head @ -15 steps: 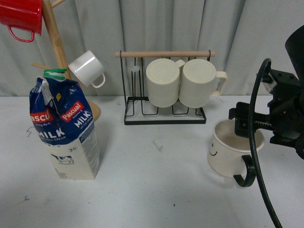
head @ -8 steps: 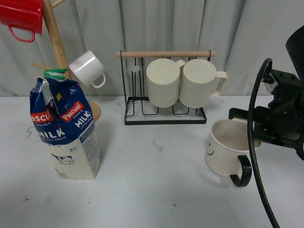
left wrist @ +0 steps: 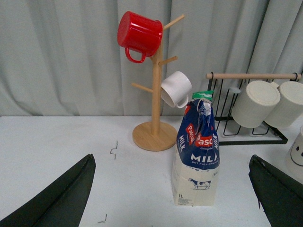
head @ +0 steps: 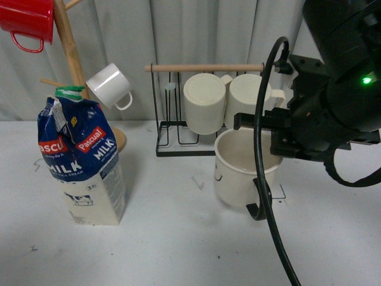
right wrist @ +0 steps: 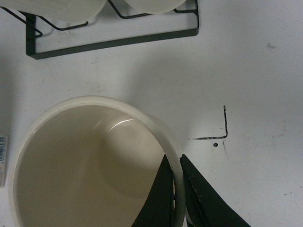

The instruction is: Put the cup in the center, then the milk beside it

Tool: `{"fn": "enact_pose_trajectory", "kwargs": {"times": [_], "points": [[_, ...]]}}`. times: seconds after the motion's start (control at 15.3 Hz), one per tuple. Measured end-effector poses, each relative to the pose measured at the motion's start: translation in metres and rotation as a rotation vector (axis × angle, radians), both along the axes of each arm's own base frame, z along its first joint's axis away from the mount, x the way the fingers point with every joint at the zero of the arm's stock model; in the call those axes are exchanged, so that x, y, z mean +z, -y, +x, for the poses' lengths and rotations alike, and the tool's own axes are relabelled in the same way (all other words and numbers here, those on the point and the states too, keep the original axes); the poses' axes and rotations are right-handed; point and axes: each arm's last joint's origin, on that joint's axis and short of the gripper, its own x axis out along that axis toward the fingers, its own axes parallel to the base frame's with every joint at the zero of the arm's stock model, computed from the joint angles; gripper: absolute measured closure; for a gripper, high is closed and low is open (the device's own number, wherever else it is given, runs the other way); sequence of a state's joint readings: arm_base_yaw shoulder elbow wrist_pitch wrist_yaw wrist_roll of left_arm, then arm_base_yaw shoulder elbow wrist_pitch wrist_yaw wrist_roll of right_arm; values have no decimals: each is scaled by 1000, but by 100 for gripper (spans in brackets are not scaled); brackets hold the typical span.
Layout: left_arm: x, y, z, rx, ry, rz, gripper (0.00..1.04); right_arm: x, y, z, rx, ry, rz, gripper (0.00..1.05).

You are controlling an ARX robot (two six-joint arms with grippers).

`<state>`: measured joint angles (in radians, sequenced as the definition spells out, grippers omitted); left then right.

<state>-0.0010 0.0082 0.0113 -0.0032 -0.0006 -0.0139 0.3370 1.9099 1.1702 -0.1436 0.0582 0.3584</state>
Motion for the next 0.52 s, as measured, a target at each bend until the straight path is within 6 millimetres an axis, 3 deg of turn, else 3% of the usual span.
{"fn": "enact_pose_trajectory", "kwargs": {"times": [0.26,0.52], "points": [[0,0,0,0,0,0,7,-15,-27,6,-2,-46,-27,101],[0,0,0,0,0,0,7,-22,-27,7,-28,-53,-45,101]]}}
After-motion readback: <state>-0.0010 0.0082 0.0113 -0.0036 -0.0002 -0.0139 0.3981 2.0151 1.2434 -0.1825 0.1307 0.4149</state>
